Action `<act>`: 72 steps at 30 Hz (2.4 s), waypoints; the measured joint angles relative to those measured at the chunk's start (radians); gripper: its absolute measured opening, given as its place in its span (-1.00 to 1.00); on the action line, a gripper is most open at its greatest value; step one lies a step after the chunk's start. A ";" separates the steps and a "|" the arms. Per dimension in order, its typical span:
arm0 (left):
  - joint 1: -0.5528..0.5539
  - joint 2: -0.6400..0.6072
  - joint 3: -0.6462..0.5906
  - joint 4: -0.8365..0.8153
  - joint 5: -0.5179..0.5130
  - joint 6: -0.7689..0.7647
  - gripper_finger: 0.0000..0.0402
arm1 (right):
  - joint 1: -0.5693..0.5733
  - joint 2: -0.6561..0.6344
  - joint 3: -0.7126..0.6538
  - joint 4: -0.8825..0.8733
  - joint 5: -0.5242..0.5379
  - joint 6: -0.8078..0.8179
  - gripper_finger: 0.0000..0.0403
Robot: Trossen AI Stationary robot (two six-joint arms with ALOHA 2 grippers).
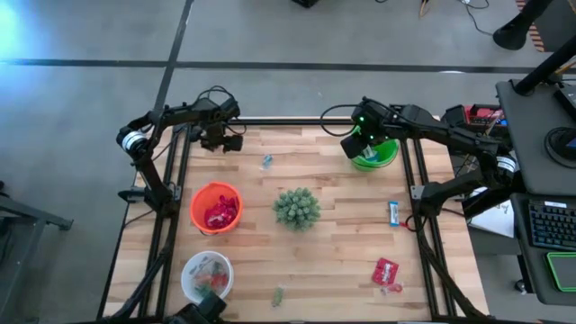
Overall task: Sort candy
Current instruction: Put the orange gummy into the white bucket
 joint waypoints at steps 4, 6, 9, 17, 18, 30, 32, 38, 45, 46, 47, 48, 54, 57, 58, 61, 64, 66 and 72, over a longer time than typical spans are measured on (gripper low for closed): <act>0.001 0.002 0.000 -0.002 -0.024 -0.063 -0.11 | 0.000 0.000 0.000 0.000 0.000 -0.004 -0.40; 0.001 0.002 0.000 0.000 -0.025 -0.088 -0.11 | 0.000 0.000 0.000 0.000 0.000 -0.014 -0.40; 0.002 0.002 0.000 0.001 -0.028 -0.123 -0.11 | 0.000 0.000 0.000 0.000 0.000 -0.030 -0.40; 0.002 0.003 0.000 -0.002 -0.023 -0.200 -0.11 | 0.000 0.000 0.000 0.004 0.001 -0.038 -0.40; 0.002 0.003 0.000 -0.002 -0.022 -0.198 -0.11 | 0.000 0.000 0.000 0.004 0.001 -0.038 -0.40; 0.001 0.007 0.000 0.042 -0.067 -0.214 -0.11 | -0.001 0.000 0.000 0.005 0.003 -0.180 -0.40; 0.001 0.007 0.000 0.046 -0.075 -0.222 -0.11 | -0.001 0.000 0.000 0.005 0.003 -0.203 -0.40; 0.001 0.007 -0.022 0.049 -0.113 -0.230 -0.11 | -0.001 0.000 0.000 0.005 0.003 -0.255 -0.40; -0.001 0.007 -0.093 0.094 -0.128 -0.286 -0.11 | -0.001 0.000 0.000 0.005 0.003 -0.268 -0.40; -0.003 0.007 -0.094 0.097 -0.129 -0.285 -0.11 | -0.001 0.000 0.000 0.005 0.003 -0.269 -0.40; -0.006 0.007 -0.094 0.103 -0.131 -0.283 -0.11 | -0.001 0.000 0.000 0.005 0.003 -0.269 -0.40; -0.008 0.007 -0.095 0.111 -0.131 -0.276 -0.11 | -0.001 0.000 0.000 0.005 0.003 -0.270 -0.40; -0.015 0.007 -0.094 0.166 -0.137 -0.267 -0.11 | -0.001 0.000 0.000 0.005 0.003 -0.268 -0.40; -0.014 0.007 -0.094 0.195 -0.144 -0.260 -0.11 | -0.001 0.000 0.000 0.005 0.002 -0.267 -0.40; -0.014 0.007 -0.094 0.208 -0.151 -0.260 -0.11 | -0.001 0.000 0.000 0.005 0.002 -0.267 -0.40; -0.015 0.007 -0.094 0.237 -0.166 -0.261 -0.11 | -0.001 0.000 0.000 0.005 0.002 -0.266 -0.40; -0.015 0.007 -0.094 0.242 -0.193 -0.263 -0.11 | -0.001 0.000 0.000 0.005 0.000 -0.266 -0.40; -0.014 0.007 -0.094 0.242 -0.205 -0.264 -0.11 | -0.001 0.000 0.000 0.005 -0.012 -0.266 -0.40; -0.014 0.007 -0.097 0.245 -0.243 -0.267 -0.11 | -0.001 0.000 0.000 0.005 -0.050 -0.266 -0.40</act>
